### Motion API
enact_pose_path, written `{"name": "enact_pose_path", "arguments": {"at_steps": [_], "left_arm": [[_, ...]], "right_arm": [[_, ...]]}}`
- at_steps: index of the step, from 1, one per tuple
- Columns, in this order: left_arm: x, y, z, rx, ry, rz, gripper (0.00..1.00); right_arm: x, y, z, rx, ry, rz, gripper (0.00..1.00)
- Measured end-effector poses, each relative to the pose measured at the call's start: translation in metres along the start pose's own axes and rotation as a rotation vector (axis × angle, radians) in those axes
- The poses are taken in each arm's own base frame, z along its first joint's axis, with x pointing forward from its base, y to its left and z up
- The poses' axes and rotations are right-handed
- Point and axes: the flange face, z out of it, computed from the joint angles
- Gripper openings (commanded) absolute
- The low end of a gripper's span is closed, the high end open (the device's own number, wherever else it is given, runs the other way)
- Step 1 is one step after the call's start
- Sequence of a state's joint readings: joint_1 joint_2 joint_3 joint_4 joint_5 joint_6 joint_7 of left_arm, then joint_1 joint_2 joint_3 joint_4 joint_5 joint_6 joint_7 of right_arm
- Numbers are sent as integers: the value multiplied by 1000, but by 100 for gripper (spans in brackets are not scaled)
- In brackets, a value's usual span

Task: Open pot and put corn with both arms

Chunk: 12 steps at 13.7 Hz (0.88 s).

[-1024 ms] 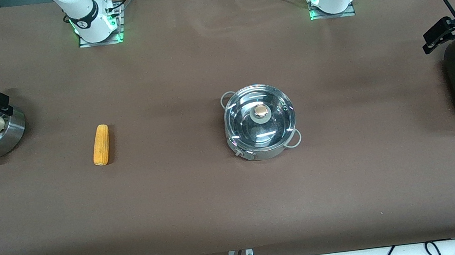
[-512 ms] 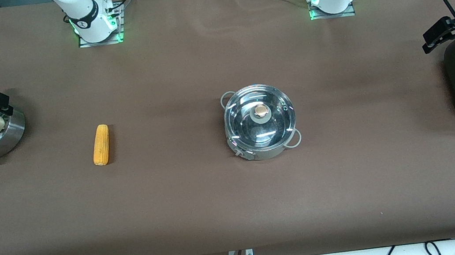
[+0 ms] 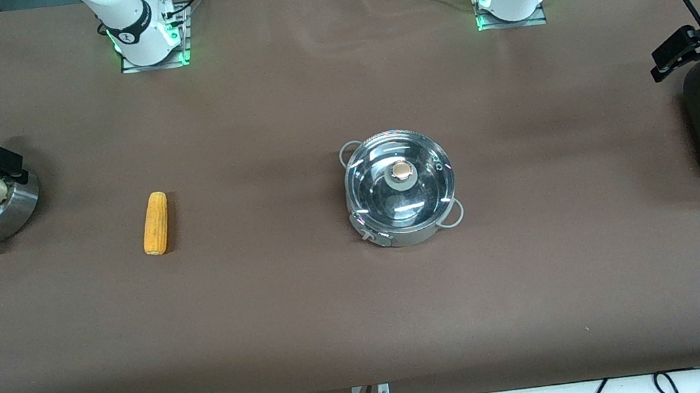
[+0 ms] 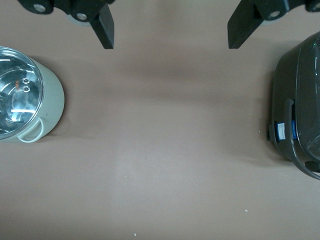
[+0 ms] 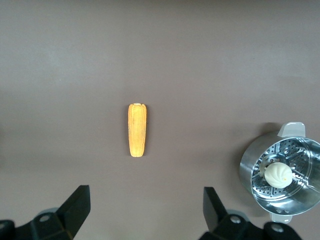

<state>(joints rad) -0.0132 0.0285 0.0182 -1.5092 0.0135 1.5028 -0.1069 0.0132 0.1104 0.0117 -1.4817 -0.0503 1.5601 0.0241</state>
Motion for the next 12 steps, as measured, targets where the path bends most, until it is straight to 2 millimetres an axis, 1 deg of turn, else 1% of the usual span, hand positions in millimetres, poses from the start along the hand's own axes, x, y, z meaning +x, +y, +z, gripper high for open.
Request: {"name": "enact_pose_path", "arguments": {"at_steps": [2,3,5,7,8,9,12], "left_arm": [[2,-6,5,1,-11,-11,100],[3,-6,7,1,-16,-10,100],[4,-2,13,3,-33,-2,100],[4,10,21,-2,-54,19,100],[2,23,21,-12,-55,40,100],[-1,40,21,-14,-55,59,100],[-14,102,25,-9,-64,27,100]], "right_arm": [[6,-1,9,0,-9,-1,100],[9,-1,13,0,-11,-1,100],[15,-2,25,0,-22,-3,100],[21,-3,38,0,-44,-4,100],[24,-3,45,0,-54,-5,100],[26,-4,51,6,-65,-5,100],[33,-10,68,42,-91,-6,100]]}}
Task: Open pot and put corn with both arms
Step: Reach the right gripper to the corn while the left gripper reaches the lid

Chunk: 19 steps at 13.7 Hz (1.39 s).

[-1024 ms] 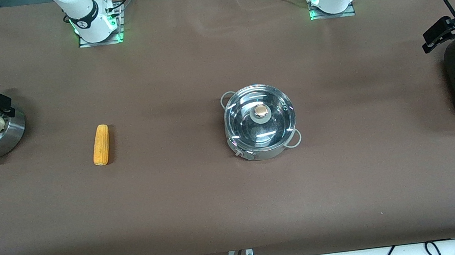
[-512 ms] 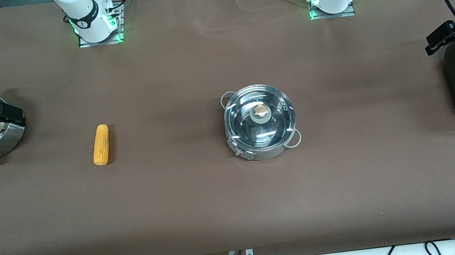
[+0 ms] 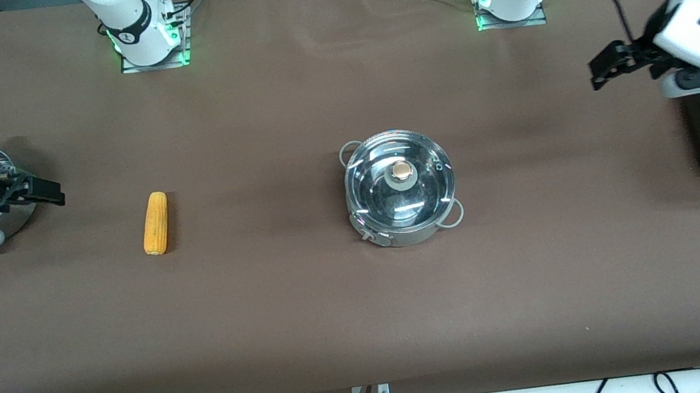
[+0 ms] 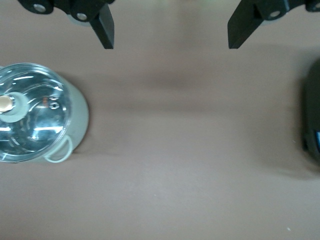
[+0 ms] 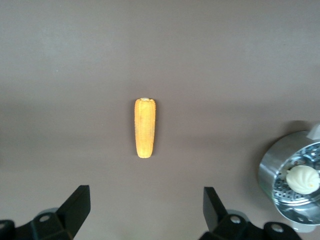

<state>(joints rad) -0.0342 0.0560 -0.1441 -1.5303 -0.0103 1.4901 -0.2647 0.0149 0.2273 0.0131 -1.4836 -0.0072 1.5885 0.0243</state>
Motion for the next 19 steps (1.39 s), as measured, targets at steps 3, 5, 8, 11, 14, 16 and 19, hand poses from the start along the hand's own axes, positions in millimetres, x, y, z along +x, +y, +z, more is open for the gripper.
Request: {"name": "enact_pose_path", "arguments": {"at_steps": [3,5,8,11,14,16,19], "left_arm": [[-8,60,18,8,-20,-1,100],[-10,94,36,11,-36,-7,100],[-9,145,64,-6,-27,-38,100],[-7,191,95,-32,-20,-66,100],[-9,232,133,-43,-34,-97,100],[-10,254,158,-50,-44,-88,100],[-8,277,190,-66,-46,-66,100]], "right_arm": [[8,-1,24,1,-4,-1,100],[13,-2,53,2,-4,-2,100],[16,-4,88,4,-2,-3,100],[16,-5,146,7,48,-4,100],[5,-9,199,9,61,-11,100],[0,-13,212,10,67,-17,100],[-9,-14,237,12,99,-19,100]]}}
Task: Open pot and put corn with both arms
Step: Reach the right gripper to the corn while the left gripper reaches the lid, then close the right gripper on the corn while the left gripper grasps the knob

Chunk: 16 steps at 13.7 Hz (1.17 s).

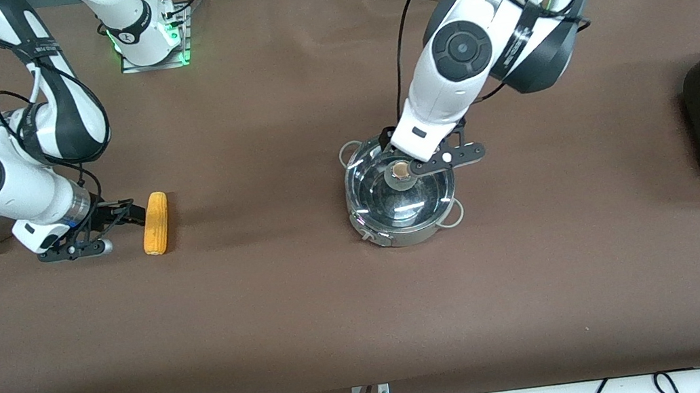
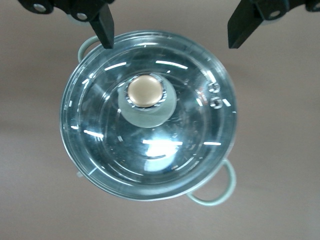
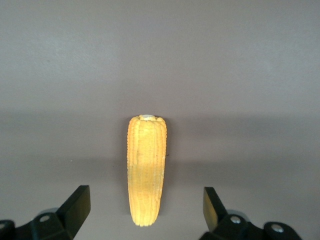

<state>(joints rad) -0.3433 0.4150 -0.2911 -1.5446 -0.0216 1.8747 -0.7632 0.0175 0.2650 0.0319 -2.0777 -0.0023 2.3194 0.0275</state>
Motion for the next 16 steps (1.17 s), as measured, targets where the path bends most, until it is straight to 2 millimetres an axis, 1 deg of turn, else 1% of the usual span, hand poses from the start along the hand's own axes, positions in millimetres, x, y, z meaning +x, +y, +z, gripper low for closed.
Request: {"name": "enact_pose_path", "arguments": {"at_steps": [2,6,8,10,13,15,16], "left_arm": [[3,8,15,-12,3,6,100],[8,16,38,-22,6,14,100],[10,18,50,-6,11,24,100],[13,18,60,3,12,27,100],[15,18,67,6,9,27,99],[16,19,68,1,12,27,93],[17,19,69,0,13,26,93]], "right_arm": [[-10,0,18,1,19,-1,100],[-30,-1,46,3,67,1,100],[-39,-1,56,4,73,26,100],[-43,-1,60,5,76,44,100],[-47,-1,67,7,98,48,100],[-49,-1,76,9,122,47,100],[-49,-3,82,10,133,45,100]]}}
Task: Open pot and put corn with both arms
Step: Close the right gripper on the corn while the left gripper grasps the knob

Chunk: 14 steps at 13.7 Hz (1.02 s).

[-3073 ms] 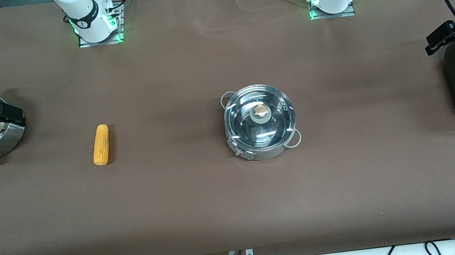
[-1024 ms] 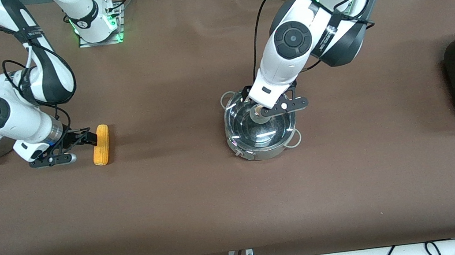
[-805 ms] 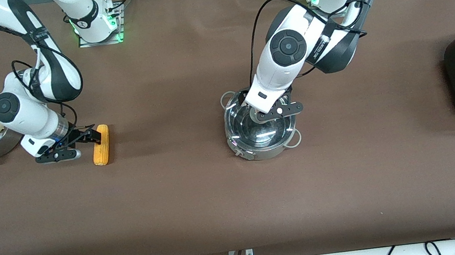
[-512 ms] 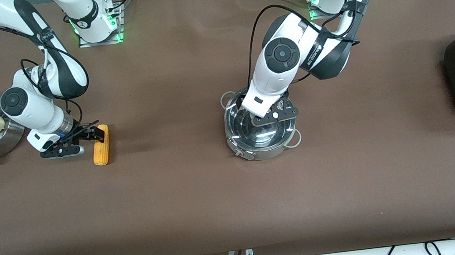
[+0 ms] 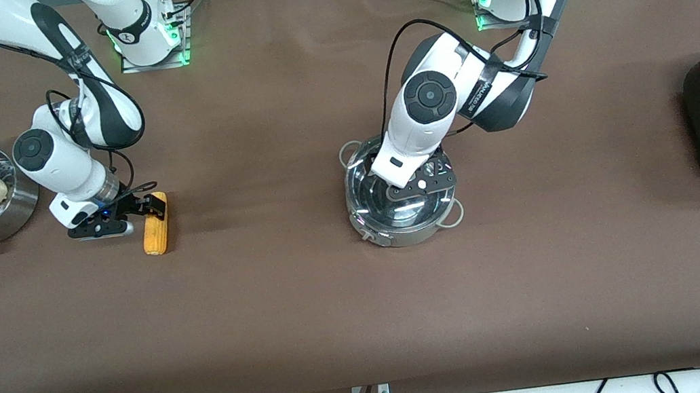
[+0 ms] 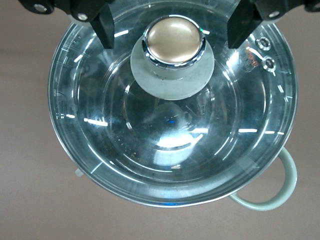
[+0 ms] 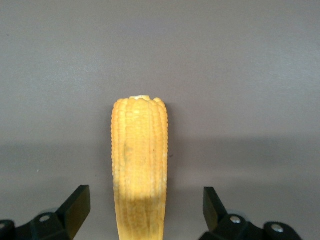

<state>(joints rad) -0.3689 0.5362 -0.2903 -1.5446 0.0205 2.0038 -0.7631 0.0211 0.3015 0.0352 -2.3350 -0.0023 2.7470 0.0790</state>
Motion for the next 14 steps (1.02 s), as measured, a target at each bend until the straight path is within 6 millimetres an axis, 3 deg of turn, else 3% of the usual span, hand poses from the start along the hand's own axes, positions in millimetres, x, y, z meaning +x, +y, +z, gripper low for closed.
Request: {"name": "enact_pose_path", "arguments": {"at_steps": [7,8,9,10,11,12,14], "left_arm": [[2,0,6,-3,-1,-2,85],[2,0,6,-3,-1,-2,84],[2,0,6,-3,0,-2,81],[3,0,6,-3,0,-3,71],[3,0,6,-3,0,-3,70],[3,0,6,-3,0,-3,70],[3,-1,6,-3,1,-4,67]], "right_arm": [[-7,-7,41,9,31,-12,100],[-8,-7,44,9,32,-12,91],[-8,-7,45,9,33,-12,60],[-8,-7,45,9,34,-12,31],[-8,-7,45,9,34,-12,12],[-8,-7,45,9,34,-13,1],[-8,-7,45,9,37,-14,0]]}}
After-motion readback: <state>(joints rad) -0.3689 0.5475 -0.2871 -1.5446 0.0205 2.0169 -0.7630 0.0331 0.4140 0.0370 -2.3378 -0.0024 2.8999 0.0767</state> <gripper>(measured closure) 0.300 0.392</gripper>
